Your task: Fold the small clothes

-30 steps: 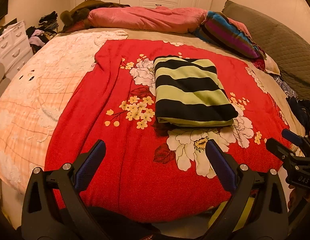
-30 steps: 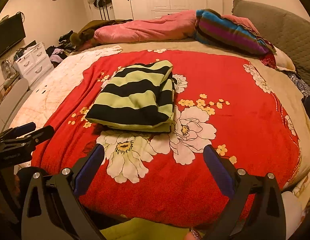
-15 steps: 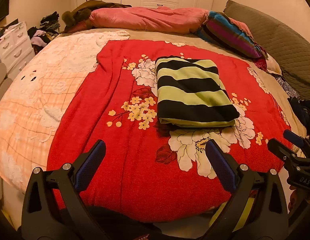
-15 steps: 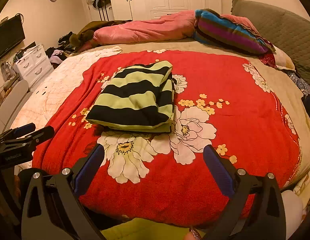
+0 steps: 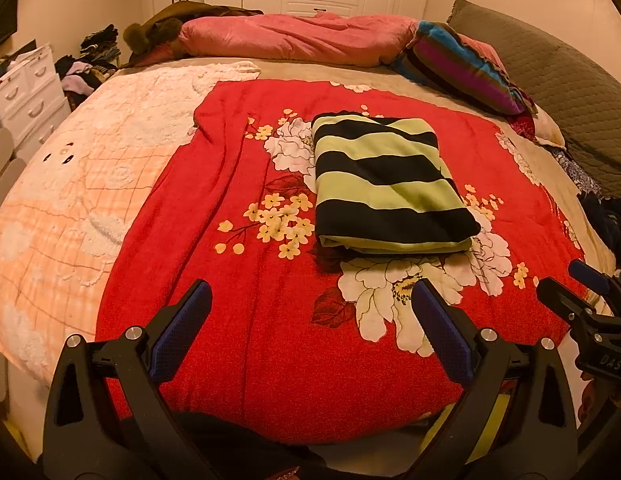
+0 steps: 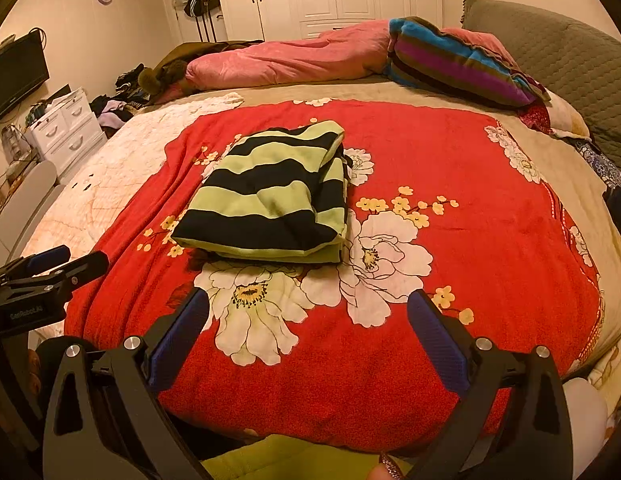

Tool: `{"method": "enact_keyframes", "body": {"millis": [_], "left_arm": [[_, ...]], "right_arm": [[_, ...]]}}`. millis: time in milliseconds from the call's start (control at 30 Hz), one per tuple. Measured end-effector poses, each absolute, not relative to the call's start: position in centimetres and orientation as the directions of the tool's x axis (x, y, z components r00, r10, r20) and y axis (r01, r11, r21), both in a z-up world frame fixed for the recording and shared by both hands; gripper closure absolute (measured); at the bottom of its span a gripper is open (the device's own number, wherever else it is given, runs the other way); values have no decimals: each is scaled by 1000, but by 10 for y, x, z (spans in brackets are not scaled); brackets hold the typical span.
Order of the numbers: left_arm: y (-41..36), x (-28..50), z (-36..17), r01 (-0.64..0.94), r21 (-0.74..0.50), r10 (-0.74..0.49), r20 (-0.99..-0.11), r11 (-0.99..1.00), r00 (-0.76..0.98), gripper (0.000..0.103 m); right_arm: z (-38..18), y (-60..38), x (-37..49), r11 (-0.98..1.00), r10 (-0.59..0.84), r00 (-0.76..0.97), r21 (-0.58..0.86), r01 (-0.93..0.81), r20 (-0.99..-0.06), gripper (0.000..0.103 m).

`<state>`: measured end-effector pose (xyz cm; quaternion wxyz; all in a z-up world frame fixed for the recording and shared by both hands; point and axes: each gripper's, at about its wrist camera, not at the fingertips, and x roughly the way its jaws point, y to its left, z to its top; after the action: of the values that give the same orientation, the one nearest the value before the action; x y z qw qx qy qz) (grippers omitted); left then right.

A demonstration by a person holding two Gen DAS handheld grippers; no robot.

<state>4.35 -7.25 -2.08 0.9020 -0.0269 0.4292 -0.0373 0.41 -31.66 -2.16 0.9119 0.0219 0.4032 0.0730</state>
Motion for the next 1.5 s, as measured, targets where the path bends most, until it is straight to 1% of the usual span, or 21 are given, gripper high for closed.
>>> {"method": "enact_keyframes", "body": {"millis": [1500], "left_arm": [[-74,42,-19,50,-93,-104,-774,994,625,9]], "right_arm": [[-24,-322,-3,991,133,675,95,-93,-725,4]]}}
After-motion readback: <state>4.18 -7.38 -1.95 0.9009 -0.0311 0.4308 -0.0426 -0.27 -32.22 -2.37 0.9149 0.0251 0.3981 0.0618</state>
